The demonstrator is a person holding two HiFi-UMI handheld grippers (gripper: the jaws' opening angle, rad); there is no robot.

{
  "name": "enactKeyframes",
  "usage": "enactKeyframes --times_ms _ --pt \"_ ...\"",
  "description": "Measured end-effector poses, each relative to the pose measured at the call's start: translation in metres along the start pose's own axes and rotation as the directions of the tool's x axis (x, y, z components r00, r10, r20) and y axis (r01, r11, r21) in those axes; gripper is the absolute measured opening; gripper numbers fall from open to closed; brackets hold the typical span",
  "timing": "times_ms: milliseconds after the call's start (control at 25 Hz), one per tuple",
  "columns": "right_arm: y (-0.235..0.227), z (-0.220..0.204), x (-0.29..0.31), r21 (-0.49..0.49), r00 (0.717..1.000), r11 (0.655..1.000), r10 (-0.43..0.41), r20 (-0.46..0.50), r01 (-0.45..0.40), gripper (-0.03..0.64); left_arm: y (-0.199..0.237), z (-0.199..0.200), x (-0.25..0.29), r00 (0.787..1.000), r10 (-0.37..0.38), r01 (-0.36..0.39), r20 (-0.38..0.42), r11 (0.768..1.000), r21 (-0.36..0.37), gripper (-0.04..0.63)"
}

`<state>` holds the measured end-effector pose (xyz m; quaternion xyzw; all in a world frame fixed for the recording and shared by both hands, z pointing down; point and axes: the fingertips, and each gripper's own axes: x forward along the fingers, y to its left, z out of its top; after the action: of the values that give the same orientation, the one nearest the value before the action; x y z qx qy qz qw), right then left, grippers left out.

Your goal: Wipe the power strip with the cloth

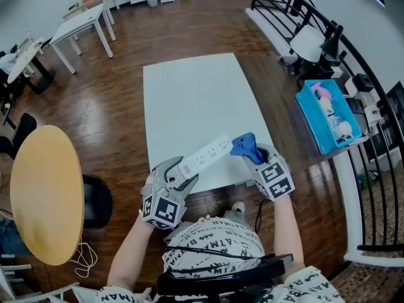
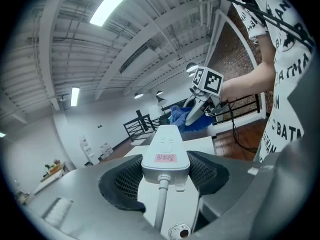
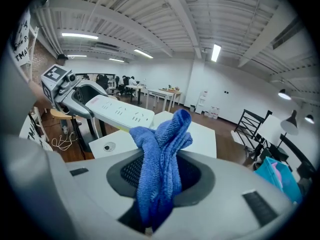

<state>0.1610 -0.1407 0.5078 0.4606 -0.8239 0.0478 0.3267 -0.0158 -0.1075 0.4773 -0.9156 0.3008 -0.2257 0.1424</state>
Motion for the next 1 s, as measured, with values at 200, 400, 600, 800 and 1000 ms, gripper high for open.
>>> enactKeyframes --times_ms 200,400,600,800,1000 --pt "0.008 -0.003 -0.005 -0.135 0.997 0.989 0.064 -0.033 -0.068 0.137 -0.012 0.002 -0.009 0.997 -0.076 0.074 0.021 0.993 0.092 0.282" --pt "0.014 -0.006 -0.012 -0.243 0.99 0.96 0.13 -0.058 -0.14 0.137 -0.027 0.002 -0.023 0.984 -0.177 0.169 0.036 0.971 0.168 0.282" --pt "0.012 -0.004 -0.014 -0.284 0.986 0.945 0.154 -0.06 -0.165 0.137 -0.039 0.008 -0.026 0.976 -0.217 0.207 0.031 0.957 0.202 0.282" --pt "0.018 0.002 -0.017 -0.365 0.979 0.909 0.191 -0.067 -0.202 0.137 -0.042 0.01 -0.031 0.971 -0.238 0.224 0.028 0.943 0.246 0.282" --pt "0.031 -0.001 -0.022 -0.536 0.954 0.791 0.276 -0.12 -0.296 0.137 -0.052 0.013 -0.037 0.962 -0.274 0.259 -0.008 0.898 0.356 0.282"
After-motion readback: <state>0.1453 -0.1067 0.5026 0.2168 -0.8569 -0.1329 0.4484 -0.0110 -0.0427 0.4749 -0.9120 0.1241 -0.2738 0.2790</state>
